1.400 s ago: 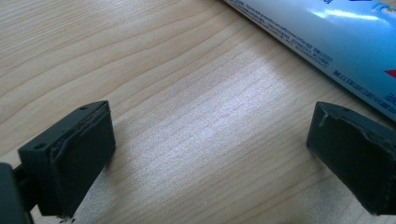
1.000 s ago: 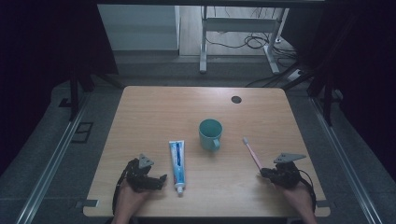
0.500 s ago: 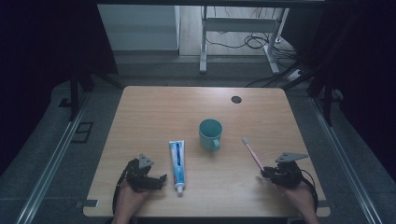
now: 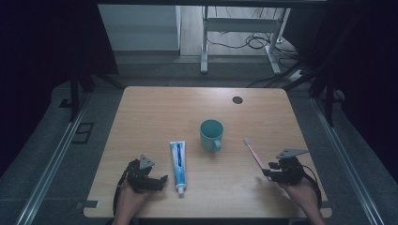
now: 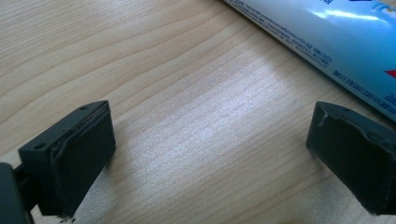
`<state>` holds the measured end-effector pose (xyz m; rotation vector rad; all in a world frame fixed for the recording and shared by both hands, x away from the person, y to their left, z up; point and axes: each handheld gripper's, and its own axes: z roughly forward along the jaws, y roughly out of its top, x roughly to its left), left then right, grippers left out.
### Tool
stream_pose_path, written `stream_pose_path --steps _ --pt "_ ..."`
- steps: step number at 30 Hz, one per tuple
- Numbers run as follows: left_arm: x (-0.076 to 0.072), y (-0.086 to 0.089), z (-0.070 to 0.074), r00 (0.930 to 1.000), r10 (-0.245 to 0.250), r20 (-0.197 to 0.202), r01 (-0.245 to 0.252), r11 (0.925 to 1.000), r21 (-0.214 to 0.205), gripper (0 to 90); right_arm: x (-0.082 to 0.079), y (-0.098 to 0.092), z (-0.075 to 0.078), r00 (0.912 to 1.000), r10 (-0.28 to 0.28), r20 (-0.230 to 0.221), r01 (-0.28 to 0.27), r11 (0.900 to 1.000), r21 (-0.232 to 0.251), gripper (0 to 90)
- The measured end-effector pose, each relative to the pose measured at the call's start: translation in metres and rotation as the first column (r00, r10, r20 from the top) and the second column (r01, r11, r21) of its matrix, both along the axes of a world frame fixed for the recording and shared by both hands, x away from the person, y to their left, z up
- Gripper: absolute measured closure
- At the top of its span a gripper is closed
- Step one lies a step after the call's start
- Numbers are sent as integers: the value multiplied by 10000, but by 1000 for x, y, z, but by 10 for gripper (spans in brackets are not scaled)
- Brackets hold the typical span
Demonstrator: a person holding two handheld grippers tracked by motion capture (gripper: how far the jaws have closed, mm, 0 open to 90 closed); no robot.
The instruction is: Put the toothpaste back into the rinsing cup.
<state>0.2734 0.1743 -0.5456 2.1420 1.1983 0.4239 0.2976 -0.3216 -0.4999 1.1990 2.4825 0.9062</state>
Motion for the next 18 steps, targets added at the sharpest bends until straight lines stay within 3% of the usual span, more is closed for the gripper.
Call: stream_pose_path --steps 6,11,18 --pt "0 0 0 10000 10 -13 -10 10000 -11 12 9 5 5 9999 86 -145 -91 9992 -379 497" --pt "0 0 0 10000 12 -15 -12 10000 -11 12 21 11 7 9979 83 -650 -128 9976 -686 388" --pt "0 0 0 10000 11 -26 -11 10000 -5 12 34 15 9 9948 -25 -1018 -96 9930 -1174 338"
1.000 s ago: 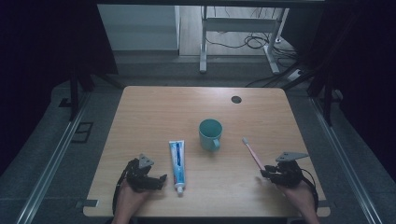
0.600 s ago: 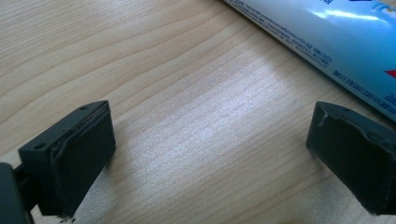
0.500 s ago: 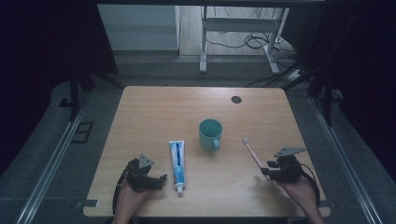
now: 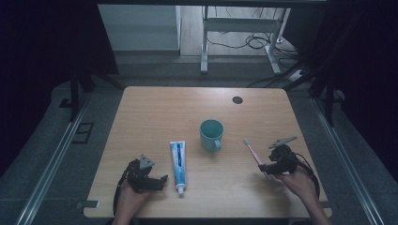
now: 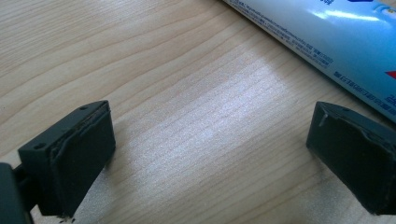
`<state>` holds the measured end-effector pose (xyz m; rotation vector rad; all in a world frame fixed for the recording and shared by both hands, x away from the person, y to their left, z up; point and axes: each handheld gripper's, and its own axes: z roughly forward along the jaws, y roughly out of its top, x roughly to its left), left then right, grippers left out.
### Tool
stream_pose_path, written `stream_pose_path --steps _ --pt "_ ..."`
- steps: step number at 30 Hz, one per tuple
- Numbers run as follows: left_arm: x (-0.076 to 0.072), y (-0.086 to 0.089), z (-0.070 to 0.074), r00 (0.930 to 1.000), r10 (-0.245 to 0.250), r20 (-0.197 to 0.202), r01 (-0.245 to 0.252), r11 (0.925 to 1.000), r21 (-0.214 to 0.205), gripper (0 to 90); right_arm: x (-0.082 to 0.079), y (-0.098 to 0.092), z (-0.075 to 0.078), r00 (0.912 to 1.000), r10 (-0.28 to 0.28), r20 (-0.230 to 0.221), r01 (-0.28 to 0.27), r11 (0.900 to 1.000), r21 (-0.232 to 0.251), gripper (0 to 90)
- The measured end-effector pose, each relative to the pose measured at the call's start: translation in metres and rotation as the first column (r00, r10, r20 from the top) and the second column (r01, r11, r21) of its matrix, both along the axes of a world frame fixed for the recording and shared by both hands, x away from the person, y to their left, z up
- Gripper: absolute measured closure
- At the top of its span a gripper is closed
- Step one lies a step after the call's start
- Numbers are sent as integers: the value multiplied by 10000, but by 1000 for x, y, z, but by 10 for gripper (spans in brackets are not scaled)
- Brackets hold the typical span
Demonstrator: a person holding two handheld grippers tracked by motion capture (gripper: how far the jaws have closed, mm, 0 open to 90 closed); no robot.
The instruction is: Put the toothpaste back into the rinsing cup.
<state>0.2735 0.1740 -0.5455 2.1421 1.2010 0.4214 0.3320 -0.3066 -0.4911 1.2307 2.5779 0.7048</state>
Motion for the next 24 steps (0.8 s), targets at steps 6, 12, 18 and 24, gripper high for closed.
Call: stream_pose_path --steps 6,12,18,24 --pt "0 0 0 10000 9 4 -9 10000 6 12 7 5 1 9996 18 -286 -30 9991 -417 367" --pt "0 0 0 10000 -2 -4 2 10000 5 12 24 13 -2 9945 -139 -1039 42 9956 -932 441" --pt "0 0 0 10000 -7 -5 7 10000 14 12 36 23 -5 9850 -121 -1721 -145 9882 -1528 514" --pt "0 0 0 10000 -8 -7 8 10000 15 12 45 33 -3 9772 -124 -2121 -323 9781 -2058 582"
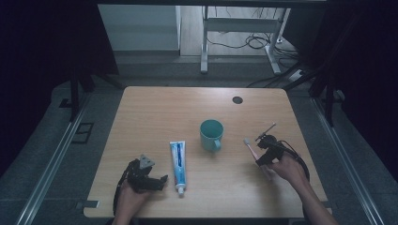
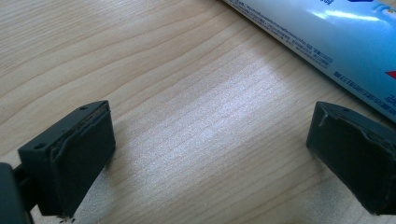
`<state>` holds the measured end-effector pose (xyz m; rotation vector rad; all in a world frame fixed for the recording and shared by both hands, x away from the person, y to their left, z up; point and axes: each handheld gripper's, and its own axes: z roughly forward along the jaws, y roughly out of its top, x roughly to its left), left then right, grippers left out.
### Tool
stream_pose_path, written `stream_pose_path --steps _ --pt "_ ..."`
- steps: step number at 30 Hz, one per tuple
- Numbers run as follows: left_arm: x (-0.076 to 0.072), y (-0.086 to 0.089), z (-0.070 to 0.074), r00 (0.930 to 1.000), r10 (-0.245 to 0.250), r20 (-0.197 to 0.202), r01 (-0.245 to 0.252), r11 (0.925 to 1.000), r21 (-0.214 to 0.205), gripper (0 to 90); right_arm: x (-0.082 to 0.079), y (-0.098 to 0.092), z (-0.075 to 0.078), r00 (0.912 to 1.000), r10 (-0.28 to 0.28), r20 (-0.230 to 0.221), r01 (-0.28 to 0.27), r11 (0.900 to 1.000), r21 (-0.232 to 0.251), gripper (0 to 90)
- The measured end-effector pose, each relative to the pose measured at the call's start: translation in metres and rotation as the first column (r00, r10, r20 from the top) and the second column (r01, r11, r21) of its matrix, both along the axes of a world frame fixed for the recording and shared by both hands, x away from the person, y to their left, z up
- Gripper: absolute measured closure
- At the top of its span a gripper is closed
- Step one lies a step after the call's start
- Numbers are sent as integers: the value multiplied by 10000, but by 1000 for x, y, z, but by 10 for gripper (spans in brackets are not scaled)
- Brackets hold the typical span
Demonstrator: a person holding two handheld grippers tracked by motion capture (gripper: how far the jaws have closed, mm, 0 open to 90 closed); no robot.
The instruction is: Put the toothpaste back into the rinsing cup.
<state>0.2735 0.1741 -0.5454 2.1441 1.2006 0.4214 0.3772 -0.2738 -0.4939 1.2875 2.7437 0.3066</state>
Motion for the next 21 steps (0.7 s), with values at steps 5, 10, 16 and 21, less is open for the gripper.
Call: stream_pose_path --steps 5,10,16,21 --pt "0 0 0 10000 1 2 -1 10000 -1 12 7 5 1 9994 8 -333 -14 9998 -185 619" --pt "0 0 0 10000 3 1 -3 10000 -3 12 13 10 -1 9977 -37 -682 8 9991 -428 646" --pt "0 0 0 10000 3 1 -3 10000 -2 12 18 15 -4 9957 -138 -911 74 9975 -698 685" --pt "0 0 0 10000 2 2 -2 10000 -2 12 21 18 -5 9949 -249 -976 166 9963 -841 724"
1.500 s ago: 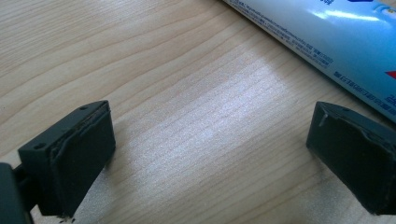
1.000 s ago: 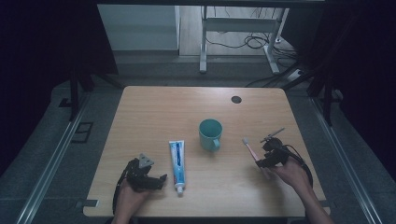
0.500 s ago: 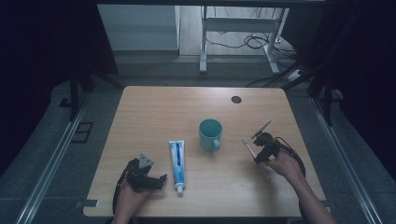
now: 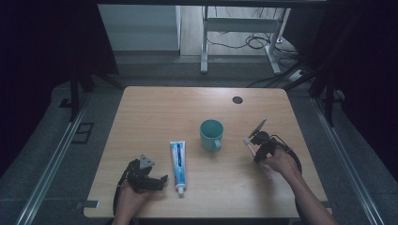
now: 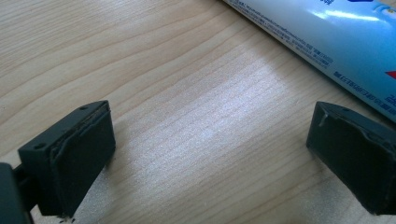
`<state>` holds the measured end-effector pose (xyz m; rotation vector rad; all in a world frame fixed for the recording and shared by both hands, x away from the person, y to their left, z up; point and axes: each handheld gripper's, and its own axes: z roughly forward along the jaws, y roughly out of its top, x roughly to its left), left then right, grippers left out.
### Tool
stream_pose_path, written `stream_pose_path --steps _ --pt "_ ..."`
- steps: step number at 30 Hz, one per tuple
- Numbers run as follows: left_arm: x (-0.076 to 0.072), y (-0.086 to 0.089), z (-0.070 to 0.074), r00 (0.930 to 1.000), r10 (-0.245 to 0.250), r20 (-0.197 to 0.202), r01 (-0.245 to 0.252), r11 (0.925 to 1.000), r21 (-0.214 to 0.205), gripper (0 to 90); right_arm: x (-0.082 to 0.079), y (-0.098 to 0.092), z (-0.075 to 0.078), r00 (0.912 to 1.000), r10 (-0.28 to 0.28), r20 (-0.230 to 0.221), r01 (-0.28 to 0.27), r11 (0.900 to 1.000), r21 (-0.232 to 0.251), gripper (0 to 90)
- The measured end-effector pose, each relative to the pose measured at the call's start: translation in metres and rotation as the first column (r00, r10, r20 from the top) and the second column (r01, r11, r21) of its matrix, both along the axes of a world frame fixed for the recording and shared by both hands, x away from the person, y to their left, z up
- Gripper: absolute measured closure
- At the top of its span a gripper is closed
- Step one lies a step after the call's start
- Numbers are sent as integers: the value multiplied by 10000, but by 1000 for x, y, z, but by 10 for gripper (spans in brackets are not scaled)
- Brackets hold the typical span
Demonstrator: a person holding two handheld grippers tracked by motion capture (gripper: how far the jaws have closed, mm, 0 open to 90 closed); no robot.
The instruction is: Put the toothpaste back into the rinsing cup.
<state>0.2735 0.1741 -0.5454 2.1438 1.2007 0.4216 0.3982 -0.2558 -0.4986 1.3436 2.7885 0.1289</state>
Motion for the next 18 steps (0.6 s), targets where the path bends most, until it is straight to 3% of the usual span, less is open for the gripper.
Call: stream_pose_path --steps 2,9,18 --pt "0 0 0 10000 -1 0 1 10000 1 11 1 1 0 9999 -70 -75 69 10000 -32 767" --pt "0 0 0 10000 0 0 0 10000 -4 12 3 1 0 9995 -55 -303 55 10000 -31 788" --pt "0 0 0 10000 2 -1 -2 10000 -5 12 0 -2 2 9999 -56 -132 59 9998 207 790"
